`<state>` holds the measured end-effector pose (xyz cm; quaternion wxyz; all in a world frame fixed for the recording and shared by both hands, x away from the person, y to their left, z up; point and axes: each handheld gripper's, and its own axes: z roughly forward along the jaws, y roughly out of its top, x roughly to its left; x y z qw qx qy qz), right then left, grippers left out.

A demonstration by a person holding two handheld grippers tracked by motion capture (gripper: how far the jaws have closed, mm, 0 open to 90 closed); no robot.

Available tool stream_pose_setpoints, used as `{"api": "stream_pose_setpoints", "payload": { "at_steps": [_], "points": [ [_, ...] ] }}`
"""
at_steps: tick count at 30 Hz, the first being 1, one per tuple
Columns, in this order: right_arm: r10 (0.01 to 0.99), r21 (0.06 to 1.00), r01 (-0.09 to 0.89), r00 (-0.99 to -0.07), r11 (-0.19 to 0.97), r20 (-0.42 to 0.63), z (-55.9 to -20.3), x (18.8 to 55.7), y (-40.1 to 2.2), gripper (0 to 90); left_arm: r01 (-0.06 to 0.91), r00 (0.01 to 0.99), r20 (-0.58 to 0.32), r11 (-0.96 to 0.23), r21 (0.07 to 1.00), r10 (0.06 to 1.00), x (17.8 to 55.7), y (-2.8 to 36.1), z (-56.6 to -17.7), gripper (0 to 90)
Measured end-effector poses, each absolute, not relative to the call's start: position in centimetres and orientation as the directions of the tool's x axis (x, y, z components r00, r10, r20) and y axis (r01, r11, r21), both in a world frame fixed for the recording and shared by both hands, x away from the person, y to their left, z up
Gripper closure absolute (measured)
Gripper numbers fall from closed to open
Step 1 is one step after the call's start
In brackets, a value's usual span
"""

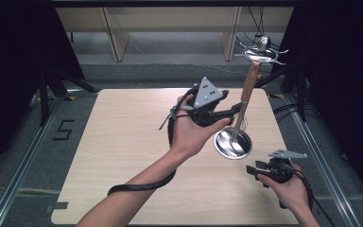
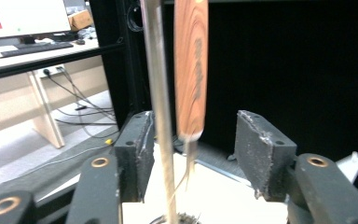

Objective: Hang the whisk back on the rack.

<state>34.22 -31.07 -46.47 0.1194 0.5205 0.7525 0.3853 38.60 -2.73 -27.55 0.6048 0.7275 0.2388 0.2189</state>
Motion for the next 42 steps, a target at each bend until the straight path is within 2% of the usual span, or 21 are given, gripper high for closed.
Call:
{"api": "stream_pose_setpoints", "payload": {
  "at_steps": [5, 7, 8, 13, 19, 24, 25, 28, 32, 36, 38, 42],
  "points": [
    [0.878, 0.704, 0.691, -0.427, 0.161, 0.218, -46.5, 34.2, -31.0, 48.6, 0.074, 0.784, 0.058, -0.185, 0.98, 0.618, 37.6, 0.8, -28.2, 42.4],
    [0.873, 0.712, 0.686, -0.43, 0.149, 0.231, -46.6, 34.2, -30.9, 48.1, 0.1, 0.785, 0.059, -0.22, 0.97, 0.617, 36.7, 4.0, -29.5, 41.9],
    [0.874, 0.722, 0.665, -0.449, 0.19, 0.183, -46.5, 34.4, -31.2, 48.0, 0.1, 0.785, 0.059, -0.22, 0.97, 0.617, 36.7, 4.0, -29.5, 41.8],
    [0.873, 0.717, 0.668, -0.453, 0.198, 0.18, -46.6, 34.4, -31.2, 47.5, 0.167, 0.737, 0.021, -0.212, 0.963, 0.676, 35.8, 9.8, -32.4, 40.7],
    [0.871, 0.726, 0.654, -0.464, 0.212, 0.163, -46.6, 34.5, -31.3, 47.1, 0.214, 0.702, 0.016, -0.233, 0.949, 0.712, 35.1, 14.1, -35.6, 39.4],
    [0.872, 0.724, 0.656, -0.461, 0.213, 0.162, -46.6, 34.5, -31.3, 46.8, 0.252, 0.67, 0.03, -0.265, 0.931, 0.742, 34.9, 16.5, -38.4, 38.8],
    [0.876, 0.713, 0.67, -0.451, 0.206, 0.171, -46.6, 34.4, -31.2, 46.7, 0.274, 0.659, 0.054, -0.306, 0.912, 0.75, 34.6, 17.5, -39.9, 38.8],
    [0.878, 0.714, 0.668, -0.451, 0.21, 0.163, -46.6, 34.4, -31.2, 46.7, 0.326, 0.639, 0.048, -0.327, 0.887, 0.768, 34.0, 19.1, -42.3, 38.1],
    [0.881, 0.702, 0.687, -0.433, 0.187, 0.189, -46.6, 34.3, -30.9, 46.7, 0.33, 0.627, 0.1, -0.379, 0.865, 0.773, 33.9, 20.6, -43.9, 37.8],
    [0.88, 0.718, 0.664, -0.448, 0.208, 0.159, -46.7, 34.4, -31.0, 46.6, 0.384, 0.614, 0.109, -0.417, 0.824, 0.782, 34.0, 23.0, -46.2, 37.7],
    [0.883, 0.707, 0.68, -0.434, 0.193, 0.177, -46.6, 34.2, -30.9, 46.5, 0.451, 0.571, 0.036, -0.349, 0.822, 0.82, 33.6, 23.2, -47.0, 37.9],
    [0.881, 0.707, 0.679, -0.439, 0.197, 0.177, -46.8, 34.4, -30.8, 46.4, 0.484, 0.555, -0.002, -0.321, 0.814, 0.832, 33.8, 23.5, -47.7, 37.8]
  ]
}}
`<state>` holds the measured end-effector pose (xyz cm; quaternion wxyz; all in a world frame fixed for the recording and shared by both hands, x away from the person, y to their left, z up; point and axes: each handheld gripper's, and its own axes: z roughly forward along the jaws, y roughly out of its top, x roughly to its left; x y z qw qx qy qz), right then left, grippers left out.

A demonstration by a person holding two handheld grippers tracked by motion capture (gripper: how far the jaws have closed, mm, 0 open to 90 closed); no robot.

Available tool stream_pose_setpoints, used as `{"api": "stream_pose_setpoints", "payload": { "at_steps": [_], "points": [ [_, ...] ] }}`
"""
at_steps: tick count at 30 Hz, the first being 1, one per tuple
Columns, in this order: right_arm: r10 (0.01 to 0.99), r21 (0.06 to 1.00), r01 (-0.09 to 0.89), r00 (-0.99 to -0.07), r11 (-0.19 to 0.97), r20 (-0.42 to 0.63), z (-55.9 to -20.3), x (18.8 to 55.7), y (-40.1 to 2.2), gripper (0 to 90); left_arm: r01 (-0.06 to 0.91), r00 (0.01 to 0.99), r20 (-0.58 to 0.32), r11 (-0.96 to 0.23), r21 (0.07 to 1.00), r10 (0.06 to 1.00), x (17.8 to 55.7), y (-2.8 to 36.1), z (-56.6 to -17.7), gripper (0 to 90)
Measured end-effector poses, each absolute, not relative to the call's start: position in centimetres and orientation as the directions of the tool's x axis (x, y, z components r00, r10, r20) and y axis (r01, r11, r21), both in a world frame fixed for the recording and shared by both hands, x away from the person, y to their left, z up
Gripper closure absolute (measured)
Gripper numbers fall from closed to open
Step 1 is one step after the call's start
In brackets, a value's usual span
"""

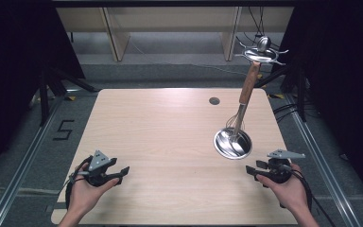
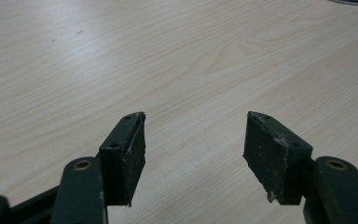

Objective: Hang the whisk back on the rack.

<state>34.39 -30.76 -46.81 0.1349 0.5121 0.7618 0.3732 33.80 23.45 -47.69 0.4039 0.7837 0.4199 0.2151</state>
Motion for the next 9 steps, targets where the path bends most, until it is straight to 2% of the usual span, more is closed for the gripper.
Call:
{"api": "stream_pose_setpoints", "payload": {
  "at_steps": [2, 3, 6, 7, 9],
  "points": [
    [0.887, 0.698, 0.691, -0.425, 0.187, 0.183, -46.78, 34.39, -30.63, 46.4, 0.483, 0.56, 0.001, -0.328, 0.812, 0.828, 33.95, 23.52, -47.77, 37.8],
    [0.867, 0.717, 0.662, -0.47, 0.22, 0.167, -46.8, 34.6, -30.99, 46.4, 0.502, 0.551, -0.023, -0.309, 0.808, 0.834, 33.96, 23.35, -47.98, 37.7],
    [0.872, 0.718, 0.659, -0.464, 0.222, 0.156, -46.85, 34.65, -30.94, 46.3, 0.493, 0.561, -0.015, -0.32, 0.809, 0.828, 34.06, 23.39, -48.03, 37.7],
    [0.878, 0.702, 0.685, -0.44, 0.194, 0.187, -46.73, 34.37, -30.72, 46.3, 0.484, 0.58, 0.016, -0.36, 0.798, 0.814, 34.15, 23.71, -47.89, 37.6],
    [0.876, 0.705, 0.684, -0.443, 0.19, 0.193, -46.73, 34.36, -30.75, 46.3, 0.48, 0.573, 0.016, -0.352, 0.803, 0.819, 34.16, 23.69, -47.9, 37.7]
  ]
}}
